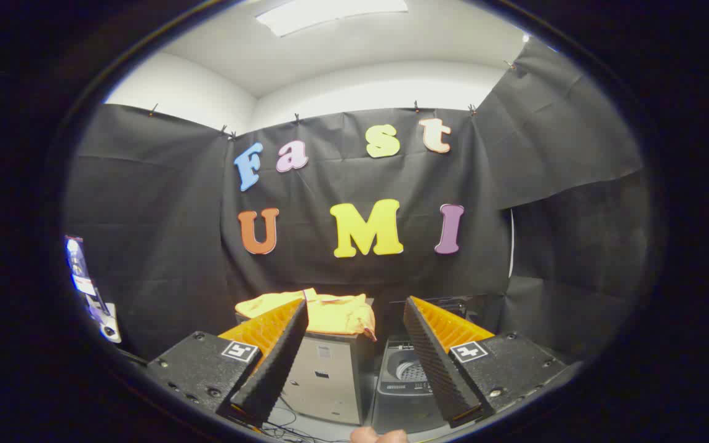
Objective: Put the clothes into the washing machine and then close the washing machine lid.
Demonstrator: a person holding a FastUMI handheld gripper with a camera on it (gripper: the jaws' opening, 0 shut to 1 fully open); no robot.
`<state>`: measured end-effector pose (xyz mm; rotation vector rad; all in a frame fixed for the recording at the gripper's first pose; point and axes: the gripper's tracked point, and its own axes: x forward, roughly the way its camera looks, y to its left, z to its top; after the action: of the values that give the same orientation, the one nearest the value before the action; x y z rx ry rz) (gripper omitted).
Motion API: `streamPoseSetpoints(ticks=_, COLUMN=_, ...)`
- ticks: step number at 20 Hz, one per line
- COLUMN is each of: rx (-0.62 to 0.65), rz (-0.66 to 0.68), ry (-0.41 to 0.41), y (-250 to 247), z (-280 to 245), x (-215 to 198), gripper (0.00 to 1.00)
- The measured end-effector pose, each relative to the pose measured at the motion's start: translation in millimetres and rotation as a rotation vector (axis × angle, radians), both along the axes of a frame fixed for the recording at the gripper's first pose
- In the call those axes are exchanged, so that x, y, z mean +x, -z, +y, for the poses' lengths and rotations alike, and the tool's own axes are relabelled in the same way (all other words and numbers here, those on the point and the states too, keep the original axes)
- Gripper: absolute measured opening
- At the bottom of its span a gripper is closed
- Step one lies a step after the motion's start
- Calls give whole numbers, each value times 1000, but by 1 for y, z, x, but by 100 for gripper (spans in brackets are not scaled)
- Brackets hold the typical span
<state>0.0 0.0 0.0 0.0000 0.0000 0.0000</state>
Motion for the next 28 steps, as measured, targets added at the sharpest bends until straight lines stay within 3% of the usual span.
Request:
streamPoseSetpoints(ticks=8, rx=-18, rz=10, ry=2, y=-1, z=3, x=9, gripper=98)
streamPoseSetpoints(ticks=19, rx=-17, rz=133, ry=72, y=33, z=4, x=7, gripper=98)
streamPoseSetpoints(ticks=28, rx=-31, rz=179, ry=101, y=46, z=47, x=22, gripper=98)
